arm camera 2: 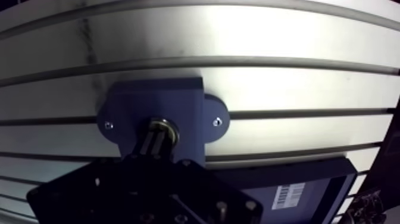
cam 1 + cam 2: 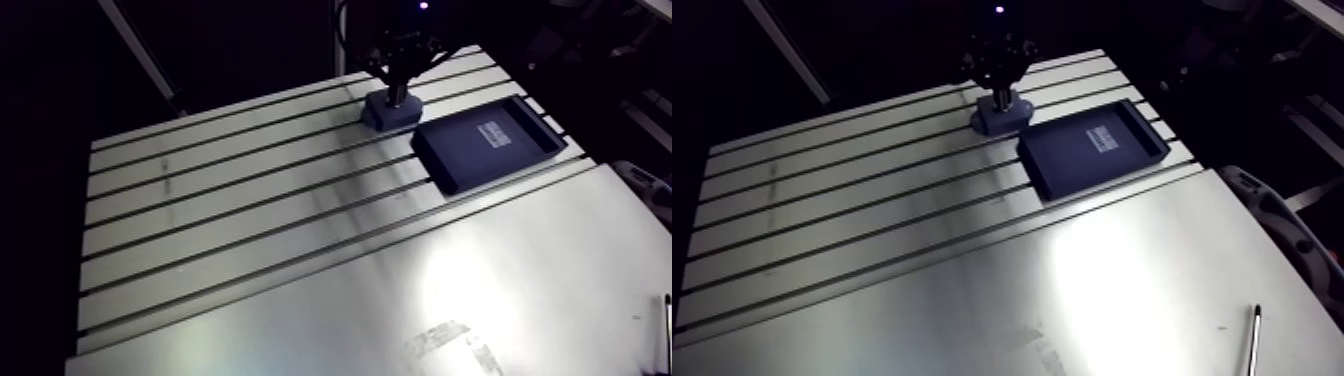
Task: Pick up the bearing and press it into the housing until flush.
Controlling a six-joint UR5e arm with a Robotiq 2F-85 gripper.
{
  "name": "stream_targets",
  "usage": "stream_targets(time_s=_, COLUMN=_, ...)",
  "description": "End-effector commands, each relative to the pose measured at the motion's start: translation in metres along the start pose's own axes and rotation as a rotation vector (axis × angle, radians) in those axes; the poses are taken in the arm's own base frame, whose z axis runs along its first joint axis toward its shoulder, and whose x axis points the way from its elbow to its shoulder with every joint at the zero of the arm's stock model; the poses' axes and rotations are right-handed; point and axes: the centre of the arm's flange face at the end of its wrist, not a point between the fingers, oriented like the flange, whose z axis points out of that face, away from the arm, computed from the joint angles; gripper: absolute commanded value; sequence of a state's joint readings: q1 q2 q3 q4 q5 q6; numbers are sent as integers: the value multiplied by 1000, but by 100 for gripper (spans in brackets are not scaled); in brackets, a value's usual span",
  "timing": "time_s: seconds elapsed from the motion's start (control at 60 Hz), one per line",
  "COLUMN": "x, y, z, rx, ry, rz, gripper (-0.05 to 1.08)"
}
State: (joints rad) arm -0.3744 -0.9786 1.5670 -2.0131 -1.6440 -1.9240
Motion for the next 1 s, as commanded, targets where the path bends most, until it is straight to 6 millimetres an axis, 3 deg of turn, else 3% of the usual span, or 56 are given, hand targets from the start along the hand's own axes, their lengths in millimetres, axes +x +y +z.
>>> stream_targets(time_s=0.017, x=0, y=-1, z=1, rx=0, ry=-2, rz=-1, gripper=108)
stream_targets(time_s=1.0, x=2, y=0, z=7, rx=3, ry=-11, rz=-4, gripper=108)
